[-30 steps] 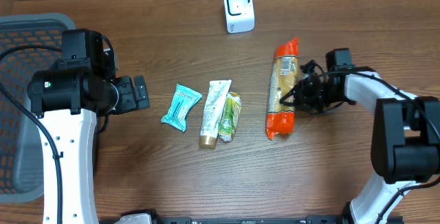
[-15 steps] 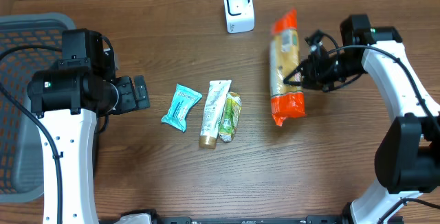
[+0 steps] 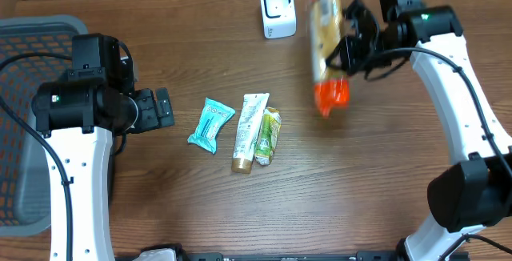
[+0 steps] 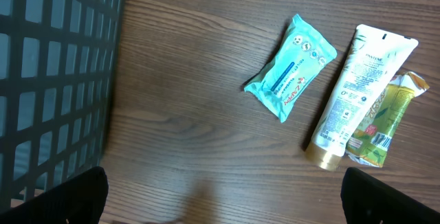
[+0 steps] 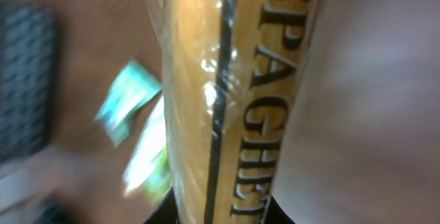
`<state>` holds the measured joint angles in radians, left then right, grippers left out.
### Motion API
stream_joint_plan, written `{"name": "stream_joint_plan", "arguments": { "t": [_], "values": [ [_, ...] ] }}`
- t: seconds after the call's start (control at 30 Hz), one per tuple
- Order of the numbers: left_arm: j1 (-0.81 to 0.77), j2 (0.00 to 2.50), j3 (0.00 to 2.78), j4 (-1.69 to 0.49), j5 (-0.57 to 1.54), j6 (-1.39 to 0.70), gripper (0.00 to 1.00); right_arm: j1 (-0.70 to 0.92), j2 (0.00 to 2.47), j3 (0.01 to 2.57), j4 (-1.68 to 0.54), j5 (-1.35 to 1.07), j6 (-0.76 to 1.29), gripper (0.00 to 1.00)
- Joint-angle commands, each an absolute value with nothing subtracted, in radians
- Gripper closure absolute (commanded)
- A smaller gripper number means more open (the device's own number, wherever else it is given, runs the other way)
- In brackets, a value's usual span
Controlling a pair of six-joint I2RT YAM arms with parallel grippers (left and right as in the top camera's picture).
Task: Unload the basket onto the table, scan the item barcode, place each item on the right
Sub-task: 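Carry the spaghetti pack up to the white scanner and hold it there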
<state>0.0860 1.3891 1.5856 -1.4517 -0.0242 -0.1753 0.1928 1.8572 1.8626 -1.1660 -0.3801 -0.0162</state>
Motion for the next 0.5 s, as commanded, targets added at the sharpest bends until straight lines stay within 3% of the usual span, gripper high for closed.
{"name": "stream_joint_plan", "arguments": {
  "t": [0.0,0.23,0.33,0.47],
  "values": [
    [0.091,1.392,1.599,-1.454,-0.033,-0.153,0.0,0.285,1.81,1.971,-1.099,0.032,0.057,0.97],
    [0.091,1.392,1.599,-1.454,-0.033,-0.153,0.0,0.405,1.885,1.969,-0.91,0.621,0.047,0.96],
    [0.091,1.392,1.599,-1.454,-0.033,-0.153,0.0,0.411,1.939,1.969,-0.804,0.717,0.012,0.96],
    [0.091,1.392,1.599,-1.454,-0.033,-0.153,0.0,0.41,2.016,1.969,-0.698,0.717,-0.216,0.96]
  ]
}}
